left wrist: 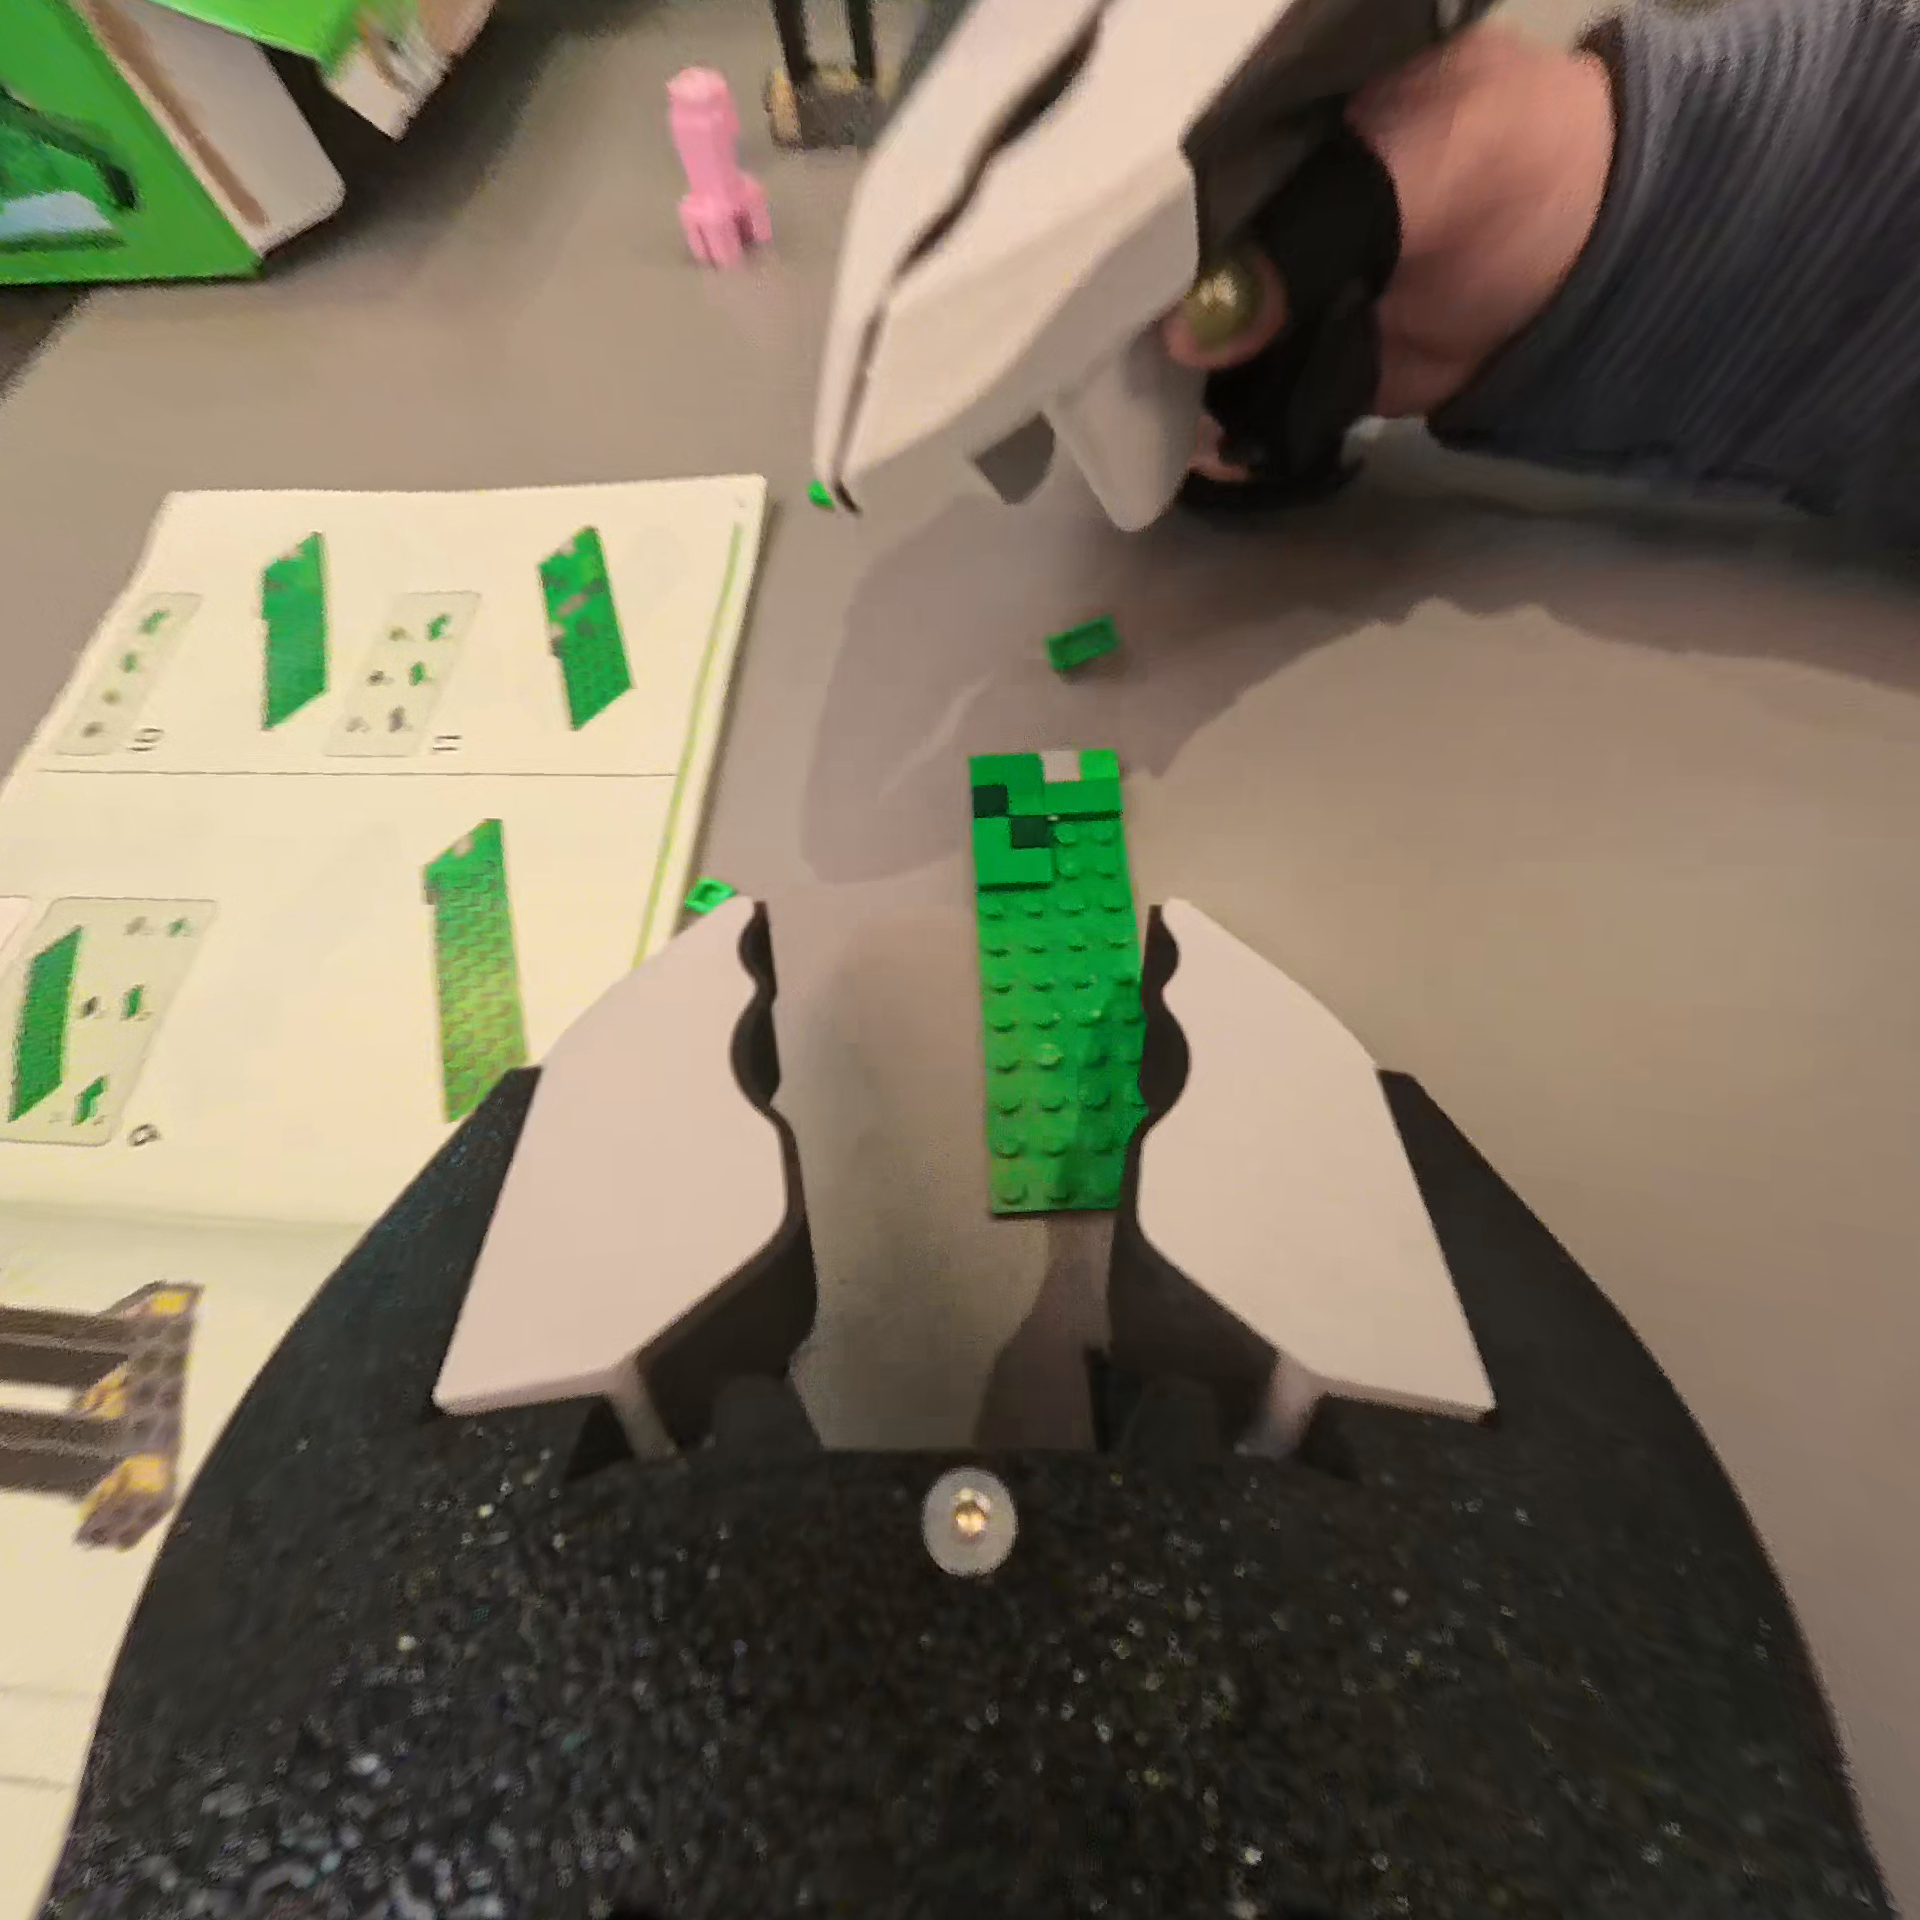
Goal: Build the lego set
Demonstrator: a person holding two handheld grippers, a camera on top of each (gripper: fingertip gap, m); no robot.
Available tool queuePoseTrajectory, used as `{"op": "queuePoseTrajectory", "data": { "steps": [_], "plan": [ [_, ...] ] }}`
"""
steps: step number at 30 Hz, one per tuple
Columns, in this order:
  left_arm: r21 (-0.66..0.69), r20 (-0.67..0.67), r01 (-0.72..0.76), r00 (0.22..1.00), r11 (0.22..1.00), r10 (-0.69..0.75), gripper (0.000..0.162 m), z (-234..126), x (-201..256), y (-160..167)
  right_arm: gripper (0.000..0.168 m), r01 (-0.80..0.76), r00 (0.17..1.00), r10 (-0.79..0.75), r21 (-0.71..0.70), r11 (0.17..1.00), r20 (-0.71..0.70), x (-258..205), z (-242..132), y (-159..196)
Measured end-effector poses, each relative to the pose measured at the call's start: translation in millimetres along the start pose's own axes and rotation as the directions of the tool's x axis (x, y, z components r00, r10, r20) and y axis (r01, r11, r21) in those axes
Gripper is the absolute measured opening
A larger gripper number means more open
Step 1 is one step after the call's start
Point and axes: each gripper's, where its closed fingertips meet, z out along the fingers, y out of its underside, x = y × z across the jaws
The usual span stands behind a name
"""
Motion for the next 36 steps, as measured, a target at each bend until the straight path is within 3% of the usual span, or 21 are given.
{"op": "queuePoseTrajectory", "data": {
  "steps": [6,9,14,19,25,27,30,33,36],
  "plan": [
    [0.04,0.014,0.022,1.0,0.999,-0.023,0.065,-8.4,-12.3,-1.0,0.009,0.039,0.98,-0.066,-0.143,0.989,-0.189,20.0,-19.0,13.0],
    [0.035,0.022,0.004,1.0,0.999,-0.004,0.063,-7.8,-11.4,-0.7,0.013,0.059,0.97,-0.114,-0.246,0.967,-0.217,19.9,-38.7,26.1],
    [0.021,0.025,-0.033,0.999,0.999,0.033,0.059,-5.7,-8.3,0.4,0.017,0.175,0.963,-0.256,-0.527,0.832,-0.084,9.6,-56.3,63.5],
    [0.07,-0.002,-0.037,0.999,0.997,0.037,0.059,-8.4,-4.7,-5.9,0.023,0.255,0.96,-0.267,-0.671,0.696,0.089,8.2,-57.2,78.4],
    [0.124,-0.036,-0.064,0.997,0.99,0.069,0.059,-10.5,3.1,-13.4,0.019,0.379,0.917,-0.323,-0.758,0.531,0.233,12.2,-53.0,86.3],
    [0.129,-0.039,-0.076,0.996,0.989,0.081,0.059,-10.2,5.3,-14.4,0.009,0.407,0.904,-0.339,-0.771,0.49,0.261,13.5,-52.0,86.2],
    [0.144,-0.038,-0.088,0.995,0.986,0.094,0.057,-10.6,7.5,-16.4,0.008,0.427,0.892,-0.349,-0.788,0.444,0.287,14.3,-51.2,84.7],
    [0.199,-0.033,-0.138,0.988,0.97,0.148,0.039,-15.6,12.2,-22.9,0.008,0.443,0.886,-0.359,-0.763,0.471,0.294,8.0,-42.6,71.2],
    [0.241,0.025,-0.275,0.961,0.931,0.277,0.034,-22.4,16.6,-30.8,0.008,0.43,0.901,-0.307,-0.715,0.551,0.306,-7.5,-31.2,53.8]
  ]
}}
